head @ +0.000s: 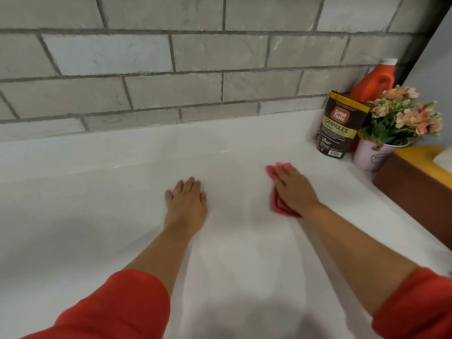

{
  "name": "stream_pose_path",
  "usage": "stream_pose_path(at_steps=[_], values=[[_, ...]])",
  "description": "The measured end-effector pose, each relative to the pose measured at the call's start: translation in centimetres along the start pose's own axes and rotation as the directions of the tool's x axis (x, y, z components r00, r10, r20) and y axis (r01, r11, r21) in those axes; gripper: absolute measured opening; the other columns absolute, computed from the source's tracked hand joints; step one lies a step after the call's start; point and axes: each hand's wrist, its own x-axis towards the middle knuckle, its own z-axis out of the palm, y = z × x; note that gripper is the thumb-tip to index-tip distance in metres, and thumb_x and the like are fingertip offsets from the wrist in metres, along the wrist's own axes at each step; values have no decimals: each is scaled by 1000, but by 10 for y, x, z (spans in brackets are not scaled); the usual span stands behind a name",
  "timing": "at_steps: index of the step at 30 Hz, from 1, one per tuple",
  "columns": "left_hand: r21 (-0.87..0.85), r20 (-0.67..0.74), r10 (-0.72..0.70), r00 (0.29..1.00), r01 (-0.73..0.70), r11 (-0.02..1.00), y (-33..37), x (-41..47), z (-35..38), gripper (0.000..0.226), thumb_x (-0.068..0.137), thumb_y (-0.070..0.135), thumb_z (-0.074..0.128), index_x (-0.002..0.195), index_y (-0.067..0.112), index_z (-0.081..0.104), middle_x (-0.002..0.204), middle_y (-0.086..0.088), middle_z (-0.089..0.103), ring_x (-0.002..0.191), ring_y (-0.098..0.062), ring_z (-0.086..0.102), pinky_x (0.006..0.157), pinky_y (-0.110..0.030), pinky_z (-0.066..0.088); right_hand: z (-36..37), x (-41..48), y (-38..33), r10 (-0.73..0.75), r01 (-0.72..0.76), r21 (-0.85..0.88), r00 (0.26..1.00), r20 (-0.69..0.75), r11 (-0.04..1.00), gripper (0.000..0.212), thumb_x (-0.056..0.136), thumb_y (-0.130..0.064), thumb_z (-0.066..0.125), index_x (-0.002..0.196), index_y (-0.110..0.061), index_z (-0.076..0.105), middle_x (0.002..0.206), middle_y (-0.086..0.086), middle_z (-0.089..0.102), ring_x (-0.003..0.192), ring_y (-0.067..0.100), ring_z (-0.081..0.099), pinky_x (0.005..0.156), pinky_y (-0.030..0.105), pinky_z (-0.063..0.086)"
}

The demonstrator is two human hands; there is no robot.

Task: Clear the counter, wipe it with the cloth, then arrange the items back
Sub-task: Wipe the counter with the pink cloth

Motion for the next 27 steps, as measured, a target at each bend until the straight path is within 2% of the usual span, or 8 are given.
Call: stream_pose_path(at_steps=[3, 7, 15, 19, 21, 23, 25, 27], values=[[5, -13, 3, 1000, -3, 1000, -1, 2, 2, 47, 102, 29, 20, 146, 16, 24, 157, 1, 16, 145, -22, 10, 116, -47, 9, -1, 35, 2, 140, -141, -67, 990, -13, 988, 69, 87, -41, 8, 138, -9, 40, 145, 15, 37, 136, 30, 30, 110, 42, 29], [10, -15, 4, 1000, -4, 1000, -1, 3, 4, 46, 102, 29, 20, 146, 16, 23, 157, 1, 16, 145, -22, 10, 116, -47, 9, 6, 72, -31, 173, -171, -71, 985, 26, 983, 49, 98, -27, 24, 142, -7, 33, 150, 16, 30, 140, 32, 23, 114, 44, 23], [-37, -34, 6, 999, -8, 999, -2, 3, 3, 45, 101, 27, 24, 144, 16, 28, 155, 0, 20, 144, -23, 13, 116, -47, 9, 31, 63, -130, -236, 236, 3, 971, 41, 972, 47, 98, -27, 30, 144, -16, 34, 153, 6, 27, 143, 24, 20, 115, 40, 20], [-180, -110, 5, 994, -25, 983, -6, 3, 0, 42, 100, 21, 30, 141, 13, 36, 151, -3, 31, 141, -20, 24, 116, -40, 16, 17, 24, -108, -479, 468, 136, 876, 55, 873, 45, 100, -25, 36, 145, -21, 34, 155, 0, 25, 145, 16, 20, 117, 29, 14], [-305, -164, -8, 986, -43, 951, -13, 4, -6, 39, 97, 16, 38, 135, 9, 46, 143, -6, 42, 132, -23, 37, 111, -35, 25, 7, 2, -85, -524, 506, 191, 850, 53, 841, 45, 98, -29, 39, 142, -21, 38, 153, -1, 29, 144, 13, 24, 114, 25, 12], [-241, -197, -20, 980, -29, 970, -30, 4, -16, 36, 95, 16, 42, 130, 12, 51, 136, -4, 47, 123, -26, 42, 101, -34, 31, 3, 2, -60, -439, 423, 173, 896, 61, 889, 47, 96, -32, 37, 142, -27, 37, 154, -6, 28, 144, 10, 22, 115, 38, 14], [-73, -204, -81, 976, 68, 995, -60, 3, -26, 35, 95, 21, 42, 129, 19, 51, 135, 0, 46, 121, -25, 41, 96, -35, 33, 5, 18, -45, -204, 203, 13, 978, 54, 979, 47, 98, -28, 35, 145, -29, 32, 155, -7, 24, 144, 11, 19, 114, 49, 13], [-2, -190, -178, 966, 181, 984, -92, -1, -34, 36, 96, 24, 40, 131, 20, 49, 138, 0, 43, 124, -25, 38, 98, -37, 32, 9, 39, -48, 55, -54, -78, 998, 7, 995, 46, 98, -26, 31, 143, -20, 33, 152, 5, 28, 141, 22, 23, 113, 49, 16]])
